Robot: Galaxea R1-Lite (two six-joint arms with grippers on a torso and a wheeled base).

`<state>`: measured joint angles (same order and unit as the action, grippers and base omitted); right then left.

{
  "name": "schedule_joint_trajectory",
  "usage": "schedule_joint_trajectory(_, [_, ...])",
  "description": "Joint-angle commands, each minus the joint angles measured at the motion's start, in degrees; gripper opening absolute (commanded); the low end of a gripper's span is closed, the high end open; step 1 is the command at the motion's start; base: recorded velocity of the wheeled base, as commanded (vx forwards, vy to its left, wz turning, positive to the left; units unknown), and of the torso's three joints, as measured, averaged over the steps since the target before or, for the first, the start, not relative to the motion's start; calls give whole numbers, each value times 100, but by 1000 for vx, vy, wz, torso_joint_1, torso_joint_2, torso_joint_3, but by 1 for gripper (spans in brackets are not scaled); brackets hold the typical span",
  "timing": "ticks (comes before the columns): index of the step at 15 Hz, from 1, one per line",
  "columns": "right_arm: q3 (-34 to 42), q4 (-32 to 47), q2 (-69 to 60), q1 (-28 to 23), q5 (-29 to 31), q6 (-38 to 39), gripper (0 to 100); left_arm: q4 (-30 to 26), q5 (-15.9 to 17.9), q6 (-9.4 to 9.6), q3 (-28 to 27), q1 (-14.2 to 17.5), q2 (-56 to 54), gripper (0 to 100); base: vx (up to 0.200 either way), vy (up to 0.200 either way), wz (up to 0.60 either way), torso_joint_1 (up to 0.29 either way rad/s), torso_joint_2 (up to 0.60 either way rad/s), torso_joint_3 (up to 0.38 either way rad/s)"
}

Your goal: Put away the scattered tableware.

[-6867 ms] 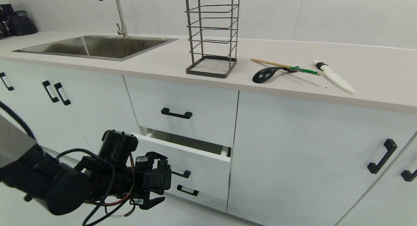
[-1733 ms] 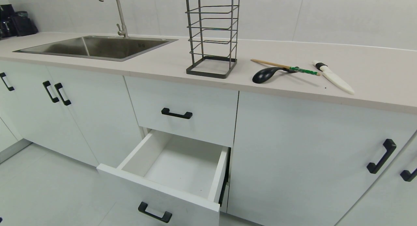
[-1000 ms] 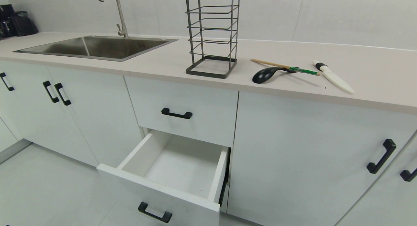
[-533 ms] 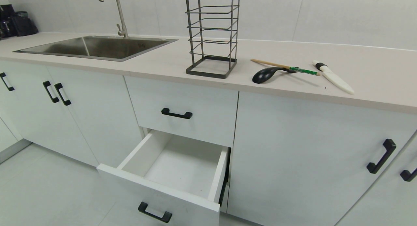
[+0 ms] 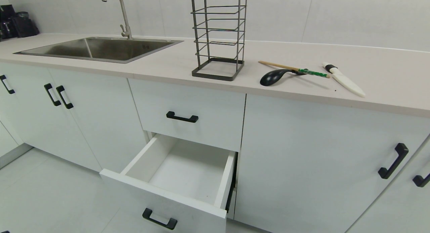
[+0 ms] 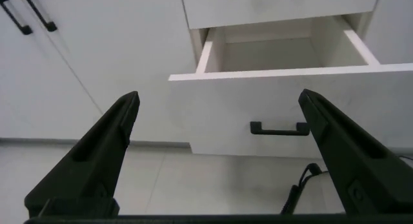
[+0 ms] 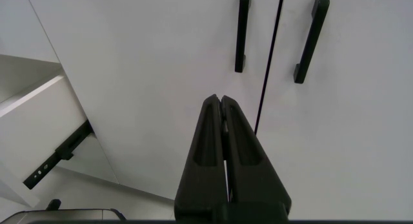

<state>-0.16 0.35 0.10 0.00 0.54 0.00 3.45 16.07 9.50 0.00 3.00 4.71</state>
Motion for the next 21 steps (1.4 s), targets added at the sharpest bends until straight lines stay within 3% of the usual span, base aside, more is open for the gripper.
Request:
schedule_joint_trajectory(1, [-2,0,8,-9,-1,0,0,24,-7,-123,0,-282,-471,100,0,0,0,0,0,0])
schedule_joint_trajectory(3, [-2,0,-1,0,-1,0,0,24,-42,-150,0,-300,-471,100,0,0,0,0,0,0])
schedule_joint_trajectory(5, [7,0,8,0,-1,0,0,7,-543,-159,0,-300,-471,100,0,0,0,0,0,0])
schedule_joint_trajectory(6, [-2,0,8,0,-1,0,0,-2,-649,-255,0,-300,-471,100,0,0,0,0,0,0])
schedule_joint_trajectory(7, [-2,0,8,0,-1,0,0,-11,-640,-519,0,-300,-471,100,0,0,0,0,0,0])
schedule_joint_trajectory(8, [-2,0,8,-9,-1,0,0,-11,-649,-897,0,-300,-471,100,0,0,0,0,0,0])
schedule_joint_trajectory(9, [-2,0,-1,0,-1,0,0,-11,-675,-1011,0,-300,-471,100,0,0,0,0,0,0])
schedule_joint_trajectory(11, [-2,0,-1,0,-1,0,0,-2,-675,-932,0,-300,-471,100,0,0,0,0,0,0])
schedule_joint_trajectory(16, [7,0,-1,-9,25,-18,0,-11,-675,-950,0,-300,-471,100,0,0,0,0,0,0])
schedule_joint_trajectory(21, [-2,0,-1,0,25,-18,0,-11,-658,-941,0,-300,-471,100,0,0,0,204,-108,-91])
